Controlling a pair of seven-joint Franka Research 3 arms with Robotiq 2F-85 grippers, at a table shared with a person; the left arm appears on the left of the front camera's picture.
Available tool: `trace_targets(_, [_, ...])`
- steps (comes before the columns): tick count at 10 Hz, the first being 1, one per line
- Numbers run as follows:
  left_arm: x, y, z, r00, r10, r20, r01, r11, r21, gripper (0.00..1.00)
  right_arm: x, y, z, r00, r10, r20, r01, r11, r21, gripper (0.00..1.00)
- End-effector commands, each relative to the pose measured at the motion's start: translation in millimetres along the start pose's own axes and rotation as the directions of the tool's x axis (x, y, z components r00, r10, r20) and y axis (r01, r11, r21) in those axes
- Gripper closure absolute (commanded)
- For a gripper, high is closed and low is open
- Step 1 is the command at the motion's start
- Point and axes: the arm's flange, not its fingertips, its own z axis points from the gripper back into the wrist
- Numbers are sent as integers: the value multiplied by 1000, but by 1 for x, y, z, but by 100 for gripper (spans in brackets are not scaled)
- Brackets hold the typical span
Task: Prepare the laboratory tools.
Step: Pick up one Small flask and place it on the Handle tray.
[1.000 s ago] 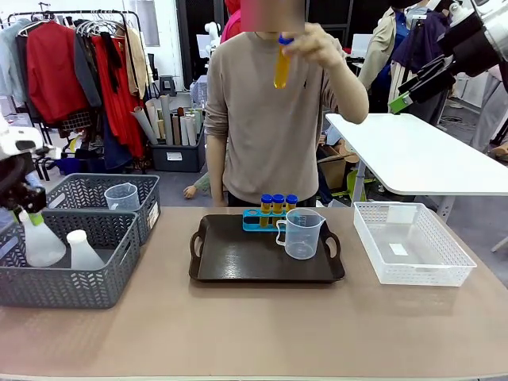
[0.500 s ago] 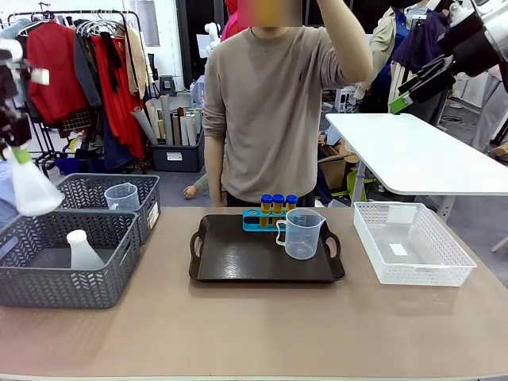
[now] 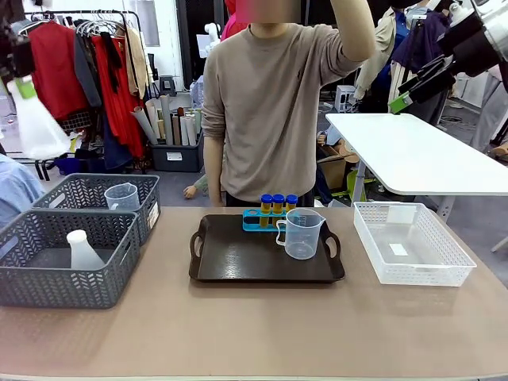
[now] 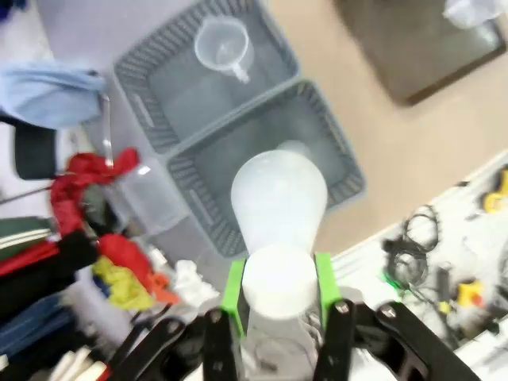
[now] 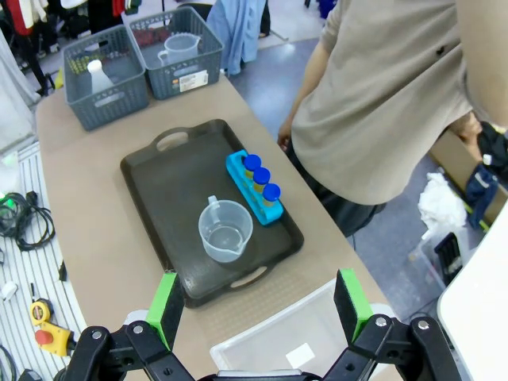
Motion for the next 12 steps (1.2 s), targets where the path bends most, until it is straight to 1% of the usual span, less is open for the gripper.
trace_targets(1, [12, 0, 25, 996, -83, 16, 82, 996, 34, 100, 1, 0, 0, 1000, 1, 17, -2, 1000, 12, 0])
trace_targets(2, [0, 0, 0, 1000, 0, 0, 0, 1000, 0, 100, 1, 0, 0, 1000, 1, 17, -2, 1000, 12, 0])
trace_targets(6, [0, 0, 0, 1000, 0, 0, 0, 1000, 0, 100, 1, 0, 0, 1000, 1, 17, -2, 1000, 12, 0])
trace_targets(7, [6, 2, 2, 1000, -15, -16, 15, 1000, -1, 100, 1, 0, 0, 1000, 1, 17, -2, 1000, 12, 0])
trace_targets(8, [20, -16, -5, 998, -55, 3, 55, 998, 16, 100, 1, 0, 0, 1000, 1, 17, -2, 1000, 12, 0])
trace_targets(9, [39, -28, -7, 995, -101, 2, 101, 995, 24, 100, 1, 0, 0, 1000, 1, 17, -2, 1000, 12, 0])
trace_targets(10, [58, -40, -14, 989, -142, 25, 142, 989, 35, 100, 1, 0, 0, 1000, 1, 17, -2, 1000, 12, 0])
trace_targets(12, [92, -70, -34, 972, -233, -1, 233, 972, -9, 100, 1, 0, 0, 1000, 1, 17, -2, 1000, 12, 0])
